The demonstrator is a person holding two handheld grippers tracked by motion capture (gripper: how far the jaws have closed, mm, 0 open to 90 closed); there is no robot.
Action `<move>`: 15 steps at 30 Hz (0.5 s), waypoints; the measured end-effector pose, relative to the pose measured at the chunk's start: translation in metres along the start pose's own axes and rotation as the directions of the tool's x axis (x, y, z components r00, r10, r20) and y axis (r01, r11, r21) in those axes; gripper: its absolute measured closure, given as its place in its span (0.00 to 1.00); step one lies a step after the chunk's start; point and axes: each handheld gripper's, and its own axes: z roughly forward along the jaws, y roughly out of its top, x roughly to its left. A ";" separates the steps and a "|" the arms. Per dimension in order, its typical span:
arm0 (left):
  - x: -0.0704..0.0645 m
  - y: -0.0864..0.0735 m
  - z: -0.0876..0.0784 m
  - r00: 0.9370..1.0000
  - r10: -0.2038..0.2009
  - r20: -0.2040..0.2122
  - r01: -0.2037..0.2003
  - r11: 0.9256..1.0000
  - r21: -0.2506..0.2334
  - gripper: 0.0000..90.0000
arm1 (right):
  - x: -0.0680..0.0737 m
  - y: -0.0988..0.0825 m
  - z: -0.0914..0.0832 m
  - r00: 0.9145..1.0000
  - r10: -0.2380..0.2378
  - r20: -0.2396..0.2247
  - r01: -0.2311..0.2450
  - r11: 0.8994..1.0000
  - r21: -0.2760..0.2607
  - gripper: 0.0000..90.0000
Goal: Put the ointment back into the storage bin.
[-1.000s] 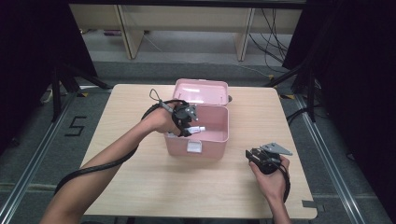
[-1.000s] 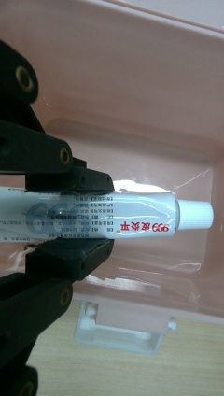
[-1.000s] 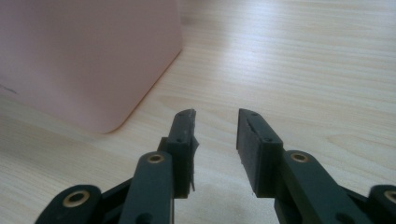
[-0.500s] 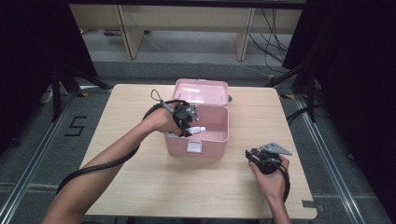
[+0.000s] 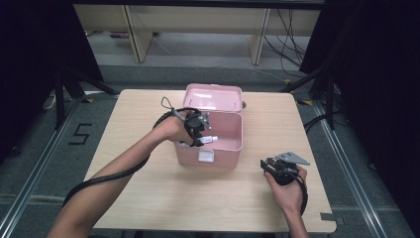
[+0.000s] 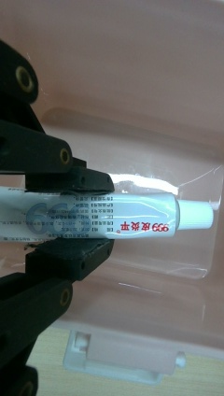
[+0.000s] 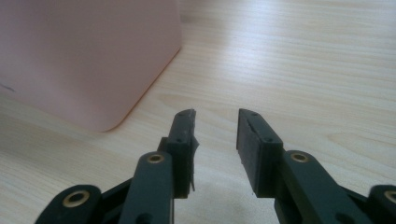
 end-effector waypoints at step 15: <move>0.003 -0.003 0.004 1.000 -0.027 0.008 0.027 1.000 0.010 0.75 | 0.003 0.000 -0.002 0.999 0.037 -0.011 -0.036 0.999 0.019 0.75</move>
